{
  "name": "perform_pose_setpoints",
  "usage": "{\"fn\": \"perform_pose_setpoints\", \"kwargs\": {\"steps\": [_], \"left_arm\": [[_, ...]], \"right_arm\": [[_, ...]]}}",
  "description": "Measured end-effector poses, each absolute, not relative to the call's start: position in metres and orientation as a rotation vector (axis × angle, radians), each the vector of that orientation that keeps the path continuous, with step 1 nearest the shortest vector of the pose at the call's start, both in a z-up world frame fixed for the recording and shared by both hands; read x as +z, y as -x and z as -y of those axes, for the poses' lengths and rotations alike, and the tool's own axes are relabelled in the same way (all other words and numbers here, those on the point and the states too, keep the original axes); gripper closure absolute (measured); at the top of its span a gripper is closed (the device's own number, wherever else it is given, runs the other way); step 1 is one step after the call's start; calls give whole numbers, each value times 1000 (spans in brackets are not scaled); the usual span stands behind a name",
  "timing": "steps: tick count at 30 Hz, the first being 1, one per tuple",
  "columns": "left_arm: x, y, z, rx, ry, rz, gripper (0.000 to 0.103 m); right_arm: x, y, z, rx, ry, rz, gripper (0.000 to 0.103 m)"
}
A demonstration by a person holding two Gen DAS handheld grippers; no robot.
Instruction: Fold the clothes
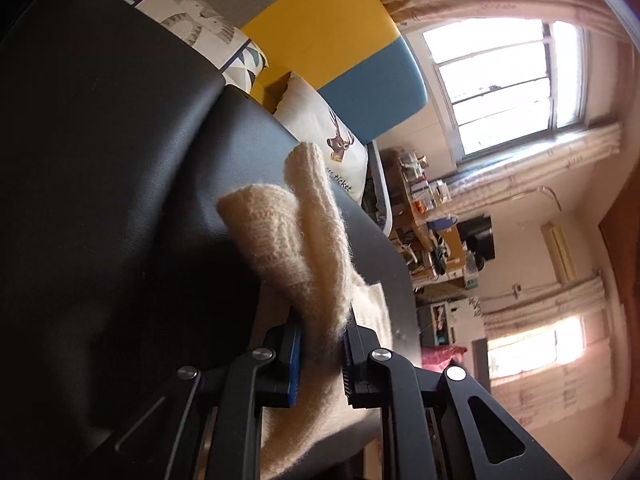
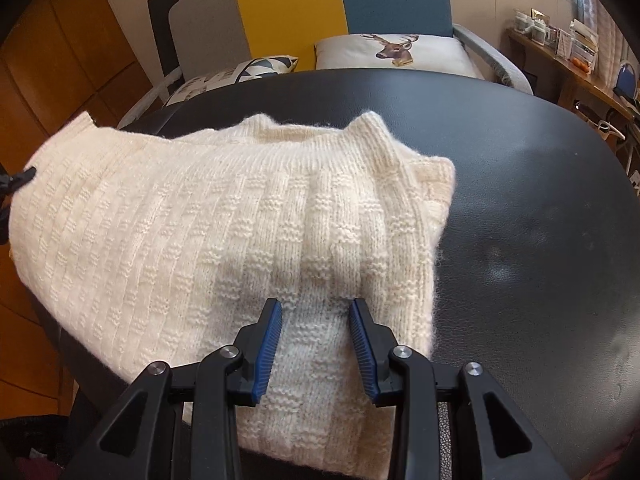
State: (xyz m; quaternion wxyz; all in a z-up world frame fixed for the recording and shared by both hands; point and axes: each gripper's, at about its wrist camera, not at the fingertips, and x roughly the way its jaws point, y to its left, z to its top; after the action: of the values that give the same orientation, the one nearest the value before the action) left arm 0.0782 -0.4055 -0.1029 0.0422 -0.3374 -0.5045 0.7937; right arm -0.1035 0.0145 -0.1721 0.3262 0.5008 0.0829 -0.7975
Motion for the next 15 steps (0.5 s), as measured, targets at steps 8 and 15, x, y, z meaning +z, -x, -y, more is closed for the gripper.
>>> {"fn": "perform_pose_setpoints", "kwargs": {"steps": [8, 15], "left_arm": [[-61, -69, 367, 2375, 911, 1677, 87], [-41, -37, 327, 2346, 896, 1721, 87]], "right_arm": [[-179, 104, -10, -2066, -1284, -198, 65], [-182, 107, -15, -2024, -1266, -155, 65]]}}
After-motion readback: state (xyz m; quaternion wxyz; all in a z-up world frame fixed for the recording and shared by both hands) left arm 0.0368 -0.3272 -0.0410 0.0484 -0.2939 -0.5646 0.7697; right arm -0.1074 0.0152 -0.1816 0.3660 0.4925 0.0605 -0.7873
